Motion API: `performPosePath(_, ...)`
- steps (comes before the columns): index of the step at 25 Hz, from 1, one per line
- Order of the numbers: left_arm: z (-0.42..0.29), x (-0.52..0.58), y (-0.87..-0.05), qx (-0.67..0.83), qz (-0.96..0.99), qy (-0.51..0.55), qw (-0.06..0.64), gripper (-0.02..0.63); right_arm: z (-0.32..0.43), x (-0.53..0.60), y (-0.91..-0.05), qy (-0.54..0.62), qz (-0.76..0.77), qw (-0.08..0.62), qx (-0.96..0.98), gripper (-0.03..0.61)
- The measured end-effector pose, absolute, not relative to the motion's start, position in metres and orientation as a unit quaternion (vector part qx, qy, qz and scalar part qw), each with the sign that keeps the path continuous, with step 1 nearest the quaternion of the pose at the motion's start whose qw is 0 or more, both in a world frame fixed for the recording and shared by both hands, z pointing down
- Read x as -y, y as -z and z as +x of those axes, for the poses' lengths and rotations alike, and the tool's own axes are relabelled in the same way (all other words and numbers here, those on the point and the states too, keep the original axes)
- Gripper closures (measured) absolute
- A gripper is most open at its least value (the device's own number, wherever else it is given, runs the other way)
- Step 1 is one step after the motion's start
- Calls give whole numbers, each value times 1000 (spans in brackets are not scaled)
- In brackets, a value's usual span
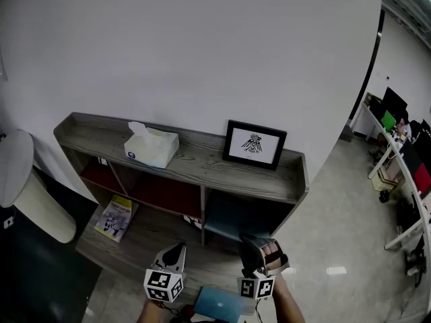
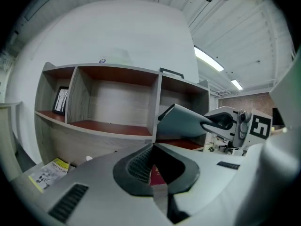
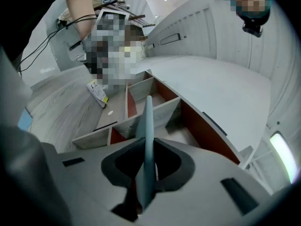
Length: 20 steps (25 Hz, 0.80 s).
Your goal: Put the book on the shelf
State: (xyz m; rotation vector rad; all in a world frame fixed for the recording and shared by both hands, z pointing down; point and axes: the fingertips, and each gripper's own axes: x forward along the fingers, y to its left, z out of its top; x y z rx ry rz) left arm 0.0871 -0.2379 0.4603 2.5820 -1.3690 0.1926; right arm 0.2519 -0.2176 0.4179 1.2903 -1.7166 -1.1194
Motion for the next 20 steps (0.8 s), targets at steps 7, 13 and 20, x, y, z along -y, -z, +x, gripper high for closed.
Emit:
performPosePath(7, 92, 232, -471, 481, 866, -71, 118, 607, 259, 231, -446, 453, 470, 380, 655, 506)
performPosePath(13, 93, 233, -474, 491, 860, -71, 121, 607, 259, 240, -464, 467, 450, 398, 649, 505)
performPosePath(20, 91, 235, -474, 497, 856, -69, 123, 607, 259, 247, -478, 466, 439, 402, 655, 505)
